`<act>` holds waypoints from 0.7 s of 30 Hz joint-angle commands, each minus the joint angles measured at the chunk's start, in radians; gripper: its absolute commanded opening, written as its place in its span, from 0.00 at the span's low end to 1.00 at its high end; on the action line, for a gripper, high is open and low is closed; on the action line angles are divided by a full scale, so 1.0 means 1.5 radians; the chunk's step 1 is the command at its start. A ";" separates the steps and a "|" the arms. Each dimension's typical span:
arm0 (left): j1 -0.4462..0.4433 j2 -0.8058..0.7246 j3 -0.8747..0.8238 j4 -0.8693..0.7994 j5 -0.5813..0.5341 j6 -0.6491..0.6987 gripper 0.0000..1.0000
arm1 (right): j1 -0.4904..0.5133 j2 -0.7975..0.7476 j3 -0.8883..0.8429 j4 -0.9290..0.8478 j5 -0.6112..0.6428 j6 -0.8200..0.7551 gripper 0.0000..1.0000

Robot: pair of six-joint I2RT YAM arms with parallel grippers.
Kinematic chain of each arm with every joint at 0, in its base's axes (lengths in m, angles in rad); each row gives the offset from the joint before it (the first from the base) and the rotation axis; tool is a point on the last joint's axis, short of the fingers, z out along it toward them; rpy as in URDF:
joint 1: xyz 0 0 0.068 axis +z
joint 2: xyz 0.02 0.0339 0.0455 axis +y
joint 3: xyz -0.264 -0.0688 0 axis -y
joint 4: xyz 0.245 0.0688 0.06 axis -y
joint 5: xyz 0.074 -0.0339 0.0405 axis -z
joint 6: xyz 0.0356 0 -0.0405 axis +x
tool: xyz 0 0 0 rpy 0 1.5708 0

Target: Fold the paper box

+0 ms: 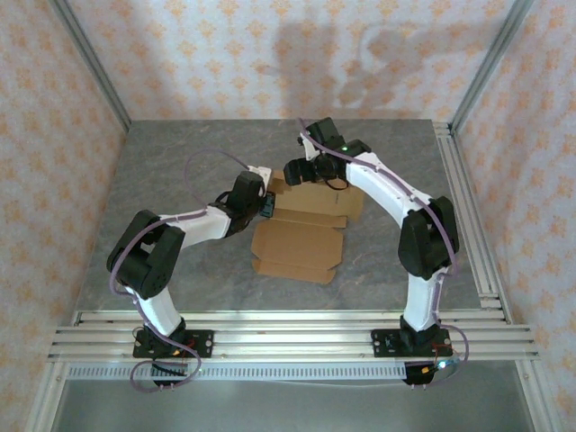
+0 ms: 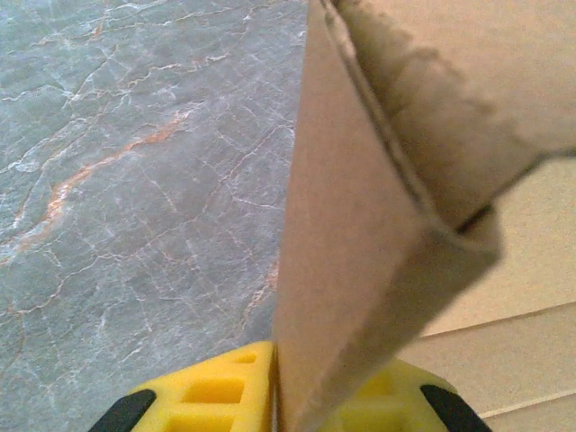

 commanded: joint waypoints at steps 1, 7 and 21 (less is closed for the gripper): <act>-0.009 -0.013 -0.012 0.034 -0.028 -0.015 0.16 | 0.003 0.002 -0.017 0.013 -0.023 -0.022 0.81; -0.014 -0.010 -0.019 0.035 -0.037 -0.019 0.16 | 0.003 -0.009 -0.017 0.012 -0.028 -0.030 0.72; -0.019 -0.007 -0.041 0.052 -0.051 -0.019 0.10 | -0.022 0.033 0.043 -0.005 -0.017 0.033 0.74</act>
